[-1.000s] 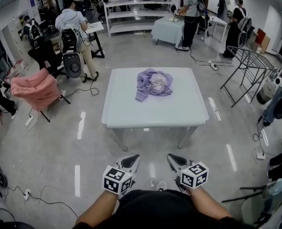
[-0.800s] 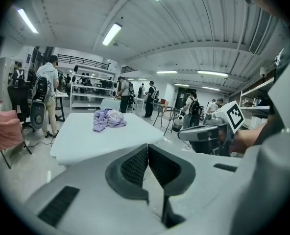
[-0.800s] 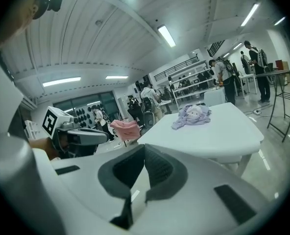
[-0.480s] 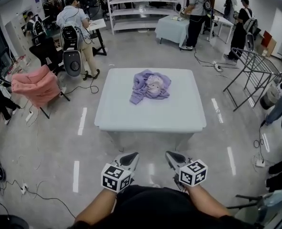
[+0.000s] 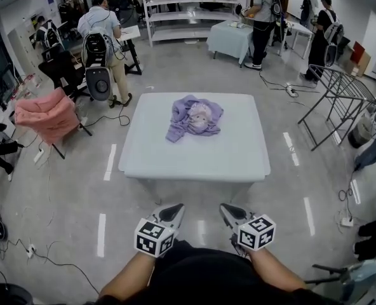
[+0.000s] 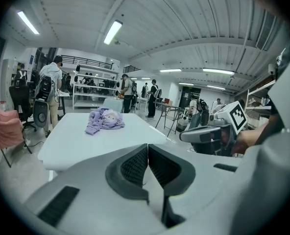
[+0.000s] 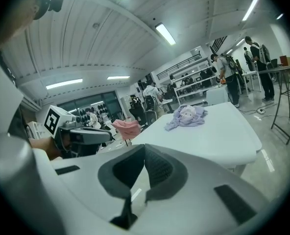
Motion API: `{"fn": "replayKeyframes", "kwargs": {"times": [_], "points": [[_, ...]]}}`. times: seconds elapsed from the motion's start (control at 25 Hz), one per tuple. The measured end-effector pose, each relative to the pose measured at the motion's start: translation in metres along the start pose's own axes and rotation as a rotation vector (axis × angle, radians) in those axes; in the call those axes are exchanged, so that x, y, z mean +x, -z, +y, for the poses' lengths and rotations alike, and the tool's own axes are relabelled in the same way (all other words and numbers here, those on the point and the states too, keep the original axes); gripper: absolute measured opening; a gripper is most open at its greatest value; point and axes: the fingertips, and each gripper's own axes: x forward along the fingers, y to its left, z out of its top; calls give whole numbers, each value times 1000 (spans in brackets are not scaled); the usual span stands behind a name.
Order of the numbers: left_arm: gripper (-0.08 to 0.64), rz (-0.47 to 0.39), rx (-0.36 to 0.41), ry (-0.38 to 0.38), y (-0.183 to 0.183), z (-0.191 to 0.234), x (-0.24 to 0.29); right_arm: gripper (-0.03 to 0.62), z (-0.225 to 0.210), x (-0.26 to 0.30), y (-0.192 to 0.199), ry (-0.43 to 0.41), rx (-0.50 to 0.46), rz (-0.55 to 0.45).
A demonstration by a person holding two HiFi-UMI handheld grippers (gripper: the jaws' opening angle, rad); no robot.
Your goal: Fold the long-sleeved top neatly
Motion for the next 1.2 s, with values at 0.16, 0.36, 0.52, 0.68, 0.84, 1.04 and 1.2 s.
{"fn": "replayKeyframes", "kwargs": {"times": [0.16, 0.36, 0.52, 0.68, 0.84, 1.04, 1.2], "points": [[6, 12, 13, 2, -5, -4, 6, 5, -8, -3, -2, 1, 14, 1], [6, 34, 7, -3, -1, -7, 6, 5, -11, -7, 4, -3, 33, 6], [6, 41, 10, 7, -2, -5, 12, 5, -13, -3, 3, 0, 36, 6], [6, 42, 11, 25, -3, -5, 22, 5, -19, -2, 3, 11, 38, 7], [6, 33, 12, 39, -10, -4, 29, 5, -24, -2, 1, 26, 42, 9], [6, 37, 8, 42, -12, 5, 37, 5, -34, 5, 0, 41, 52, 15], [6, 56, -3, 29, -7, 19, 43, 5, -39, 19, -2, 34, 55, 27]]}}
